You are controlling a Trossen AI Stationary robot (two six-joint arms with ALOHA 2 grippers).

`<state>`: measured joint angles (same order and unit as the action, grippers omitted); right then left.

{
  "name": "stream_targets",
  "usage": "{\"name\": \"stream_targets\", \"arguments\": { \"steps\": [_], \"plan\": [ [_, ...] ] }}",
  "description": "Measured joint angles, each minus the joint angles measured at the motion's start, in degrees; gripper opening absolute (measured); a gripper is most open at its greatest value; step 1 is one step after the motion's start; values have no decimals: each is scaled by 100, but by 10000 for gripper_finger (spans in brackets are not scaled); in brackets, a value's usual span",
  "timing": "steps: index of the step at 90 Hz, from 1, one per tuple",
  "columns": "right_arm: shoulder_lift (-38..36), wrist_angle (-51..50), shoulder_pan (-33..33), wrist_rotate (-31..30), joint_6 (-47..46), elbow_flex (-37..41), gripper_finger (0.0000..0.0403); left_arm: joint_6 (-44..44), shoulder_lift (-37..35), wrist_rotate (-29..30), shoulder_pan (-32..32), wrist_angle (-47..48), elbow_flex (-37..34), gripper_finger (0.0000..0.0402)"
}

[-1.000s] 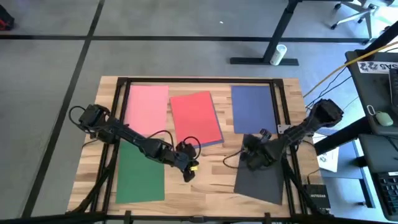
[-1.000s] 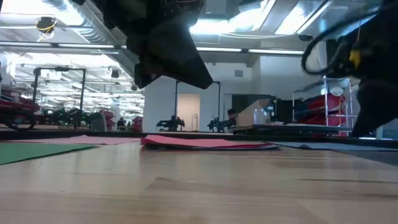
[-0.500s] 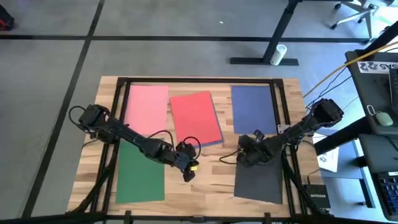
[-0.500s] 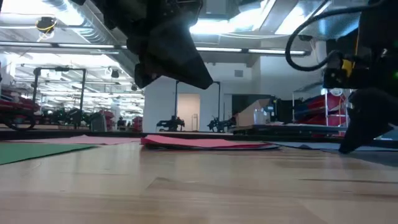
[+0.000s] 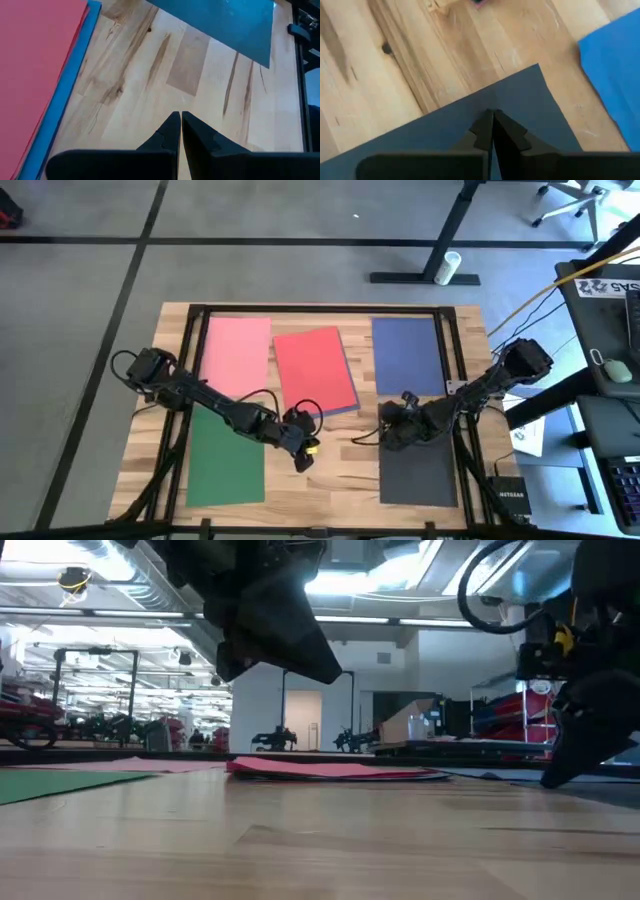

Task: Organize paper
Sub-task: Move the black paper to the bottom right of the table, then move the red paper to the bottom center of the table

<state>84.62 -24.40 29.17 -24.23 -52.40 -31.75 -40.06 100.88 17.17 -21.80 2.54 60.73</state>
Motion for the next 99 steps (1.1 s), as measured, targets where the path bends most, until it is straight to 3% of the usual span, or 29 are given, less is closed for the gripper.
{"name": "stream_targets", "arguments": {
  "steps": [52, 99],
  "plan": [
    [29, 415, -446, 246, 941, -155, 0, 16, 0, 2, -62, 196, 0, 0],
    [22, 530, -520, -314, 2405, -680, 14, 151, 0, 2, -188, 384, 0, 0]
  ]
}}
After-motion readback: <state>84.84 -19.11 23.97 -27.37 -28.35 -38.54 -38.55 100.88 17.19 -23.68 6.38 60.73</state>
